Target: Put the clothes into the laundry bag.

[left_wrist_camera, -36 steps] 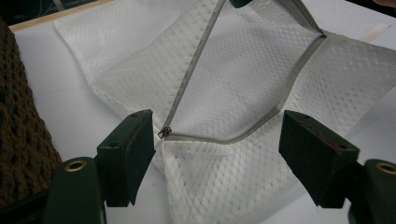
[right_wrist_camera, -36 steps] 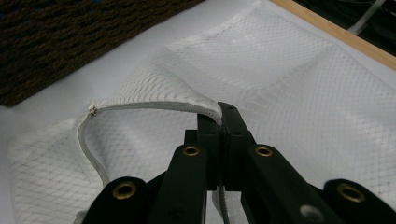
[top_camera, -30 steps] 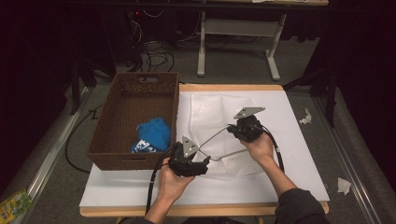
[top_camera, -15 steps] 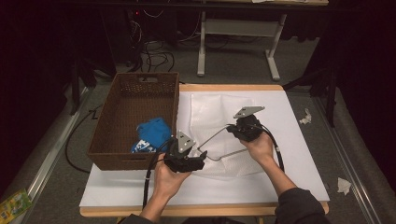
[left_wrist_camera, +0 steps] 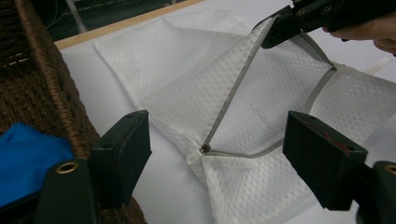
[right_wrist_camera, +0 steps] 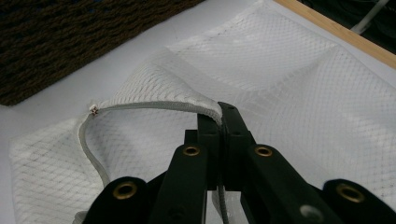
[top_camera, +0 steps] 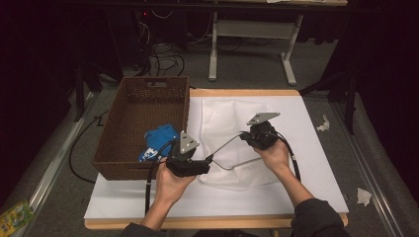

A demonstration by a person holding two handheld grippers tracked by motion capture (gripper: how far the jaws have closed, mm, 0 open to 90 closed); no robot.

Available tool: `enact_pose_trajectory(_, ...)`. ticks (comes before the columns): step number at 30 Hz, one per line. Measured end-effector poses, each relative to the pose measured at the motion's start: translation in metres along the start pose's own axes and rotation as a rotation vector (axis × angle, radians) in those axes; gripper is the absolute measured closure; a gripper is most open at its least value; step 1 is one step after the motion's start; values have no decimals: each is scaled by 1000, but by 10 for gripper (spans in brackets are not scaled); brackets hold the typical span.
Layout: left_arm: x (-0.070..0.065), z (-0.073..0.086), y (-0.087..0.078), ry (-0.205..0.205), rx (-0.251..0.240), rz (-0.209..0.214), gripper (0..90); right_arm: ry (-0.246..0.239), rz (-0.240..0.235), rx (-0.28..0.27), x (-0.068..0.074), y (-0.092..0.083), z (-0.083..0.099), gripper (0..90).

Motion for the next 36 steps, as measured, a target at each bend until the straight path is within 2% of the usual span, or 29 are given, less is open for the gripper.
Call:
enact_pose_trajectory(7,11,-2,-3,-12,6,-12,235,-1,1,-1,0,-1,-1,897)
enact_pose_trajectory(12,15,-2,-8,12,9,-16,267,5,3,-3,-2,-2,-1,897)
enact_pose_trajectory(17,26,-6,-14,2,14,-27,268,9,4,1,-2,-1,0,897)
enact_pose_trajectory(28,59,-8,-23,-50,42,-57,226,10,5,1,-2,-1,1,897)
enact_pose_trajectory(32,71,-8,-28,-49,44,-67,247,14,7,6,-3,0,2,897)
enact_pose_trajectory(36,82,-7,-31,-69,55,-68,253,19,7,2,-3,1,1,897)
Point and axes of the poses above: each handheld gripper's, and its own axes: y roughly forward along the jaws, z roughly out of its underside, x roughly to its left, the point moved 8 cm from there along y, roughly forward along the jaws
